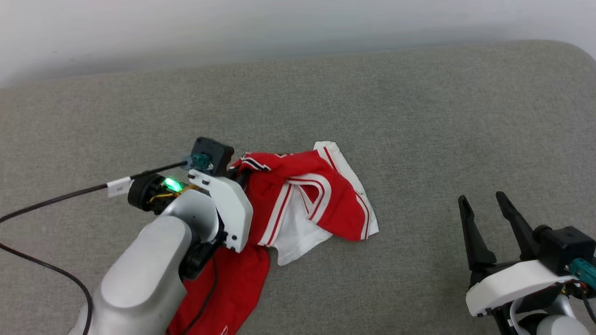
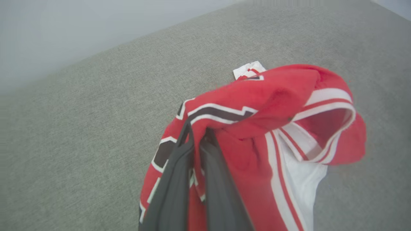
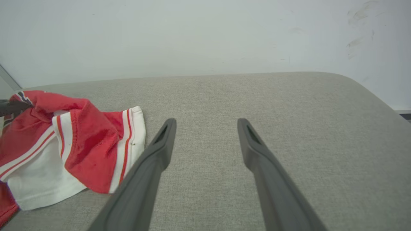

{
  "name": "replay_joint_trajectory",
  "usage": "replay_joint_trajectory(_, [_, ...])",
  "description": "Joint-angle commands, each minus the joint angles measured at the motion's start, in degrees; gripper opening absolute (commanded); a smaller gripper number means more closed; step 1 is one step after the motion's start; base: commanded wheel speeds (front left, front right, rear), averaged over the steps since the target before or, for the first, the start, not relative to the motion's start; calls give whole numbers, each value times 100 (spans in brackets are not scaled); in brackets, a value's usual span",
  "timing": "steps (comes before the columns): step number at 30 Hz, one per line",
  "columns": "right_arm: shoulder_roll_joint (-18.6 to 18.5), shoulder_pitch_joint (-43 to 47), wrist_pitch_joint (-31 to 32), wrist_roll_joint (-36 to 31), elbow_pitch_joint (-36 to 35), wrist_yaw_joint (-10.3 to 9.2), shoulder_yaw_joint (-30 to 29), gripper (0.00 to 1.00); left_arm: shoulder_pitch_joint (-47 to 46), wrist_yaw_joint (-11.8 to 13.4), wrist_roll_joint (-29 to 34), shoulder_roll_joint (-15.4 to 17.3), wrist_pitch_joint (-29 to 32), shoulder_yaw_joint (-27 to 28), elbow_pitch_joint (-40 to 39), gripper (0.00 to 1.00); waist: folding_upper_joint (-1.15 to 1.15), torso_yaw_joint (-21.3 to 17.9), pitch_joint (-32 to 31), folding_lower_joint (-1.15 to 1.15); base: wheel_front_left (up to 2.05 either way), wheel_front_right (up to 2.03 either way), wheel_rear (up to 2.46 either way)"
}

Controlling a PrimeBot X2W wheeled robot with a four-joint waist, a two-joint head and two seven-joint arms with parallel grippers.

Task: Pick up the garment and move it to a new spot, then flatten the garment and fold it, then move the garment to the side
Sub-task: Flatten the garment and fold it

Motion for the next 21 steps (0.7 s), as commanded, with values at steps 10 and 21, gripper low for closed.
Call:
replay_joint_trajectory(10, [2, -196, -90, -45, 99, -2, 16, 100, -342, -72, -130, -376, -520, 64, 1295, 100, 0, -99, 148, -1, 0, 0, 0])
replay_joint_trajectory(21, [2, 118, 62, -125, 99, -2, -81, 100, 385, 509, 174, -531, -1996, 101, 937, 100, 0, 195, -601, -1, 0, 0, 0])
